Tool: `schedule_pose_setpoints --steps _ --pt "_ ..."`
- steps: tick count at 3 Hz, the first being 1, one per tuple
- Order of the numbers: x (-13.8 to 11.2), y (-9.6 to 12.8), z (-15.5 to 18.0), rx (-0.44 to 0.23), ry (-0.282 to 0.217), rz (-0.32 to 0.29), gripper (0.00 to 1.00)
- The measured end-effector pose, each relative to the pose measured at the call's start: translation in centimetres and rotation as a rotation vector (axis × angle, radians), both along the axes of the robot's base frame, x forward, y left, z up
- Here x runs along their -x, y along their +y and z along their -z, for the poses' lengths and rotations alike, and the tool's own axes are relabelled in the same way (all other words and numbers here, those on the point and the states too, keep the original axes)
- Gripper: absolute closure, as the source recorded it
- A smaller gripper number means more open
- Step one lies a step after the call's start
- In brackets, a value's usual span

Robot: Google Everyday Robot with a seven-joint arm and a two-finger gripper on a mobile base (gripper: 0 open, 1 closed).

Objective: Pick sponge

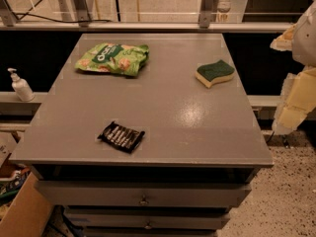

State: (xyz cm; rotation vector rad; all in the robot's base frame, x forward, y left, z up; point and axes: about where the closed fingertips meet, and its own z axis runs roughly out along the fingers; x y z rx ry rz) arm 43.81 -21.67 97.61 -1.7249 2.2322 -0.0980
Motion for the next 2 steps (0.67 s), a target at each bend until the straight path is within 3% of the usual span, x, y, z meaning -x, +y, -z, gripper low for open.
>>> schedule_pose_setpoints --steps 2 --pt "-0.5 0.21 0.22 -0.005 -0.001 -0.006 0.0"
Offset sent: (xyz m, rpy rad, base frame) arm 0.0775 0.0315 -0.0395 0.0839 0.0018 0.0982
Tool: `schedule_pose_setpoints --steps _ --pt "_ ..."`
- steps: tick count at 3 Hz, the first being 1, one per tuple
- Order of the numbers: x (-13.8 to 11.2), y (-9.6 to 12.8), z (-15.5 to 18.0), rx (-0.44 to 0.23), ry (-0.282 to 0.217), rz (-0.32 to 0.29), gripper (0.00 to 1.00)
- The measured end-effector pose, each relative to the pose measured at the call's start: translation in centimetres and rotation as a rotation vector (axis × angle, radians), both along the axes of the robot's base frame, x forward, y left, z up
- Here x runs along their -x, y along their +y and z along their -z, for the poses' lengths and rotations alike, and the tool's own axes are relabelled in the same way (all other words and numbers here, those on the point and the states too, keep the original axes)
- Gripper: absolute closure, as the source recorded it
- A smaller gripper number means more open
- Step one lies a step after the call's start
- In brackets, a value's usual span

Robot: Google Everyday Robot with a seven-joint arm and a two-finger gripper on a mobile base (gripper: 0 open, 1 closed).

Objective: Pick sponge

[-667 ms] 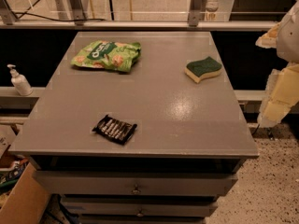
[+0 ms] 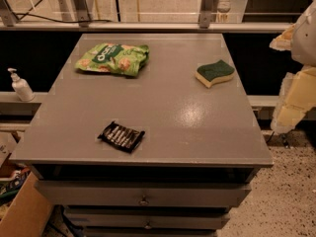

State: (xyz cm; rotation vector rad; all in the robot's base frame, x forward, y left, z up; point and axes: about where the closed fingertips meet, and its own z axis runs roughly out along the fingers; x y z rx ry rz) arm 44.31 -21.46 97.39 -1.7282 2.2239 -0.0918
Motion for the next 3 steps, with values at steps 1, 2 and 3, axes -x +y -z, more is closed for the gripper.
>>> schedule_pose_setpoints --steps 1,2,3 --pt "-4.5 1.8 2.3 -0.05 -0.007 -0.042 0.0" --pt "-10.1 3.0 5.4 -0.112 -0.026 -0.047 0.0" --pt "-15.1 2.9 7.4 -0.155 -0.075 -0.019 0.0"
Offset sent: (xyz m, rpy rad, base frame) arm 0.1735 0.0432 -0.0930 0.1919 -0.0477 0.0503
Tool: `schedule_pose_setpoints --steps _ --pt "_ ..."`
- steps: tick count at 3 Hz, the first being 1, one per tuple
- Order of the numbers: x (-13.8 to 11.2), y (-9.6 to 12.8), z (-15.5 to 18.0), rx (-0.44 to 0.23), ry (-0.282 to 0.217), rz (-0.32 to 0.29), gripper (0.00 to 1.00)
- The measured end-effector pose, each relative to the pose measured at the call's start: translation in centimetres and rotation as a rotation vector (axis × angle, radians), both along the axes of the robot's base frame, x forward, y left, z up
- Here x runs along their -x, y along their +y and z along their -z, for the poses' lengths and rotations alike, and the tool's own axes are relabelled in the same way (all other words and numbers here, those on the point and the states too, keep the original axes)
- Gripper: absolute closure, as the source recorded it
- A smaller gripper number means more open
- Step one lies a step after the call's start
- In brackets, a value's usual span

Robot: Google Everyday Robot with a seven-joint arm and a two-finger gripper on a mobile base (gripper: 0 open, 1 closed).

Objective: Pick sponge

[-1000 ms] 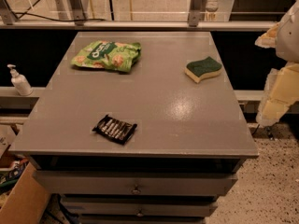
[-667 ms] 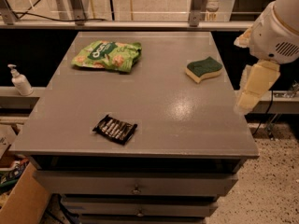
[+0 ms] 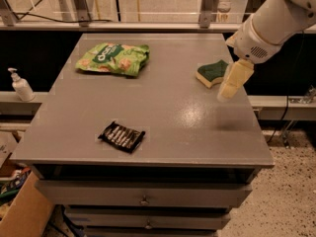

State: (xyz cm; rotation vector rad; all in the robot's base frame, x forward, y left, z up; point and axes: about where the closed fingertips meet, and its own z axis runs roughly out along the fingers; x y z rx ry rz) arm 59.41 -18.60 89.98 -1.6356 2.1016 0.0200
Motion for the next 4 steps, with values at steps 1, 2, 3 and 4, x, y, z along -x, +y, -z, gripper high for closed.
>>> schedule_pose_setpoints --steps 1,2,3,4 --pt "-4.0 -1.0 1.5 -0.044 -0.048 0.043 0.0" --pt "-6.9 -2.0 2.9 -0.072 -0.059 0.082 0.0" --pt "-9.0 -2.4 4.5 -0.093 -0.038 0.116 0.0" --pt "-10.5 -2.5 5.9 -0.103 -0.012 0.142 0.0"
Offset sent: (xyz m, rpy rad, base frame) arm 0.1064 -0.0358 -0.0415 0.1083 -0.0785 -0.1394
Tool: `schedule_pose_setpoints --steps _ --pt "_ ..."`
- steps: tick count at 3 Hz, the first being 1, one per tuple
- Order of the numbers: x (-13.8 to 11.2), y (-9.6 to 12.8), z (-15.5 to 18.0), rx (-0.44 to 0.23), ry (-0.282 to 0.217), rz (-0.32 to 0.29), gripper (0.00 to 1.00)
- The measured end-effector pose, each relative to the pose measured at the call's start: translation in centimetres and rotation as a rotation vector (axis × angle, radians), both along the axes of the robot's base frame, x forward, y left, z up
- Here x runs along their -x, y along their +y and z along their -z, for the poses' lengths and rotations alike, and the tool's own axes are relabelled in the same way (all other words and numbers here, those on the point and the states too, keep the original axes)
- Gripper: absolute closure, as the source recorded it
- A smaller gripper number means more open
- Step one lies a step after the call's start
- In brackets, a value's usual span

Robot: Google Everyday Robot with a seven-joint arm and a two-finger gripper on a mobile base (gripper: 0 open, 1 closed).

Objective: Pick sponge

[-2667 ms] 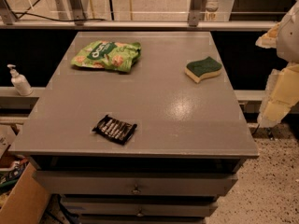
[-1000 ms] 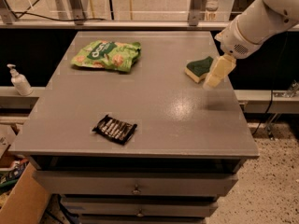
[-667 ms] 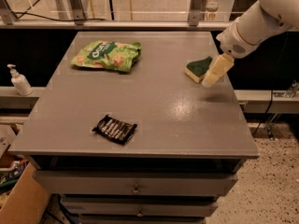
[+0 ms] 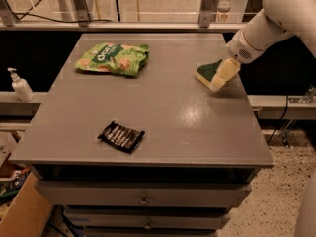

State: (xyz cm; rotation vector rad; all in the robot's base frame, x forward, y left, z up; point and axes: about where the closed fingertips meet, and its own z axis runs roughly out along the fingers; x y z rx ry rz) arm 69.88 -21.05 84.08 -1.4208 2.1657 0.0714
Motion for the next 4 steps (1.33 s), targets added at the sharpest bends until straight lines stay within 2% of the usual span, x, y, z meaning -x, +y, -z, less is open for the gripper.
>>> schedule_pose_setpoints --steps 1,3,4 --pt "-0.7 0.1 0.9 -0.011 0.019 0.008 0.17" --pt "-1.2 0.0 1.0 -0.021 0.034 0.02 0.63" --pt "-1.1 0.2 -0.3 -0.034 0.021 0.015 0.86"
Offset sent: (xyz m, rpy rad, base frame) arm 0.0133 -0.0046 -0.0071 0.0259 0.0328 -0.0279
